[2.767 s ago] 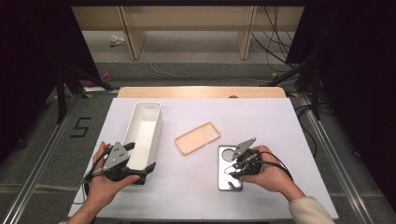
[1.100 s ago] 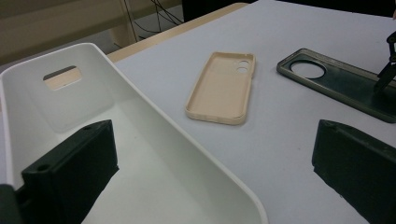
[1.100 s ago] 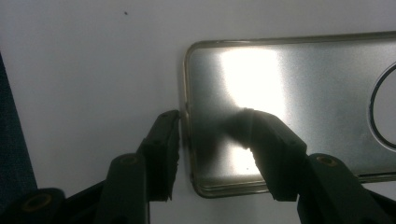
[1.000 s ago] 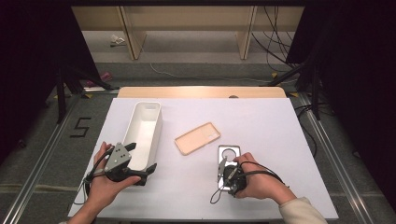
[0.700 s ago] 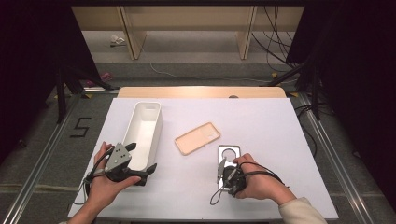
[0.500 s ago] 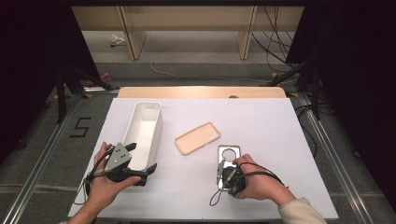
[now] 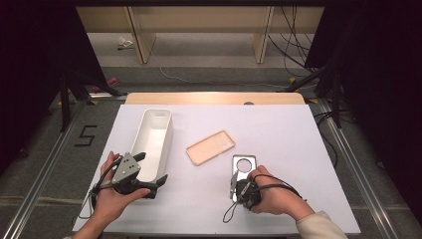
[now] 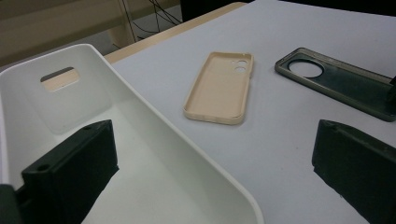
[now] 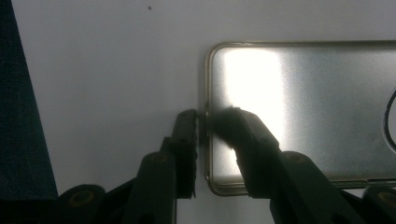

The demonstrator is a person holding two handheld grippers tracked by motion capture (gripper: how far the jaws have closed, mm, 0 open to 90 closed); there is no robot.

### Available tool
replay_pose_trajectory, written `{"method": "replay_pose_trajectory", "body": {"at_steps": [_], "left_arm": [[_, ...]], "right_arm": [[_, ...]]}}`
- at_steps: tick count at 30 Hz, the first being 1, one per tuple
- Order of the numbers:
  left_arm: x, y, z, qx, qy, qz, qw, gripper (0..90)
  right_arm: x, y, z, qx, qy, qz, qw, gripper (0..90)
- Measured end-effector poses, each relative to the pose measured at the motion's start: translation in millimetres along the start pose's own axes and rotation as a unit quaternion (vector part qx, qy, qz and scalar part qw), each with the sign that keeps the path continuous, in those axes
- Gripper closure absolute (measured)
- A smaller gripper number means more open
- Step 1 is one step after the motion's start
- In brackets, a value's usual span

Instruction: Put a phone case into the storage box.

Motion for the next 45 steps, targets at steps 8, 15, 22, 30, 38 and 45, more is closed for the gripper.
{"method": "replay_pose_trajectory", "body": {"at_steps": [8, 15, 22, 30, 38, 45], "left_arm": [[-0.1, 0.5, -0.1, 0.002, 0.000, 0.001, 1.0000, 0.0], [-0.3, 0.3, -0.3, 0.001, 0.000, 0.001, 1.0000, 0.0], [-0.4, 0.5, -0.4, 0.000, 0.001, 0.001, 1.0000, 0.0], [-0.7, 0.7, -0.7, 0.001, 0.002, 0.001, 1.0000, 0.0], [-0.3, 0.4, -0.4, 0.001, 0.001, 0.002, 1.0000, 0.0], [-0.6, 1.0, -0.5, 0.002, 0.002, 0.003, 1.0000, 0.0]], "right_arm": [[0.6, -1.9, -0.9, -0.001, -0.004, 0.001, 1.0000, 72.0], [0.3, -1.8, -0.4, 0.003, -0.003, -0.001, 1.0000, 71.5], [0.1, -1.9, -0.4, 0.002, -0.007, 0.000, 1.0000, 72.7], [0.0, -2.4, -0.4, 0.005, -0.014, -0.001, 0.9999, 75.3], [-0.4, -1.0, -2.8, 0.000, -0.012, 0.004, 0.9999, 76.0], [0.8, -2.8, -6.3, 0.001, -0.012, 0.004, 0.9999, 78.3]]}}
Point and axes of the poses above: each handheld gripper's, and its own axes: x roughly forward along the jaws, z roughly out of its underside, y roughly to its right, the point moved 4 cm from there along x, roughly forward along the jaws, and after that the axes turned 12 degrees about -z, right-handed, at the moved point
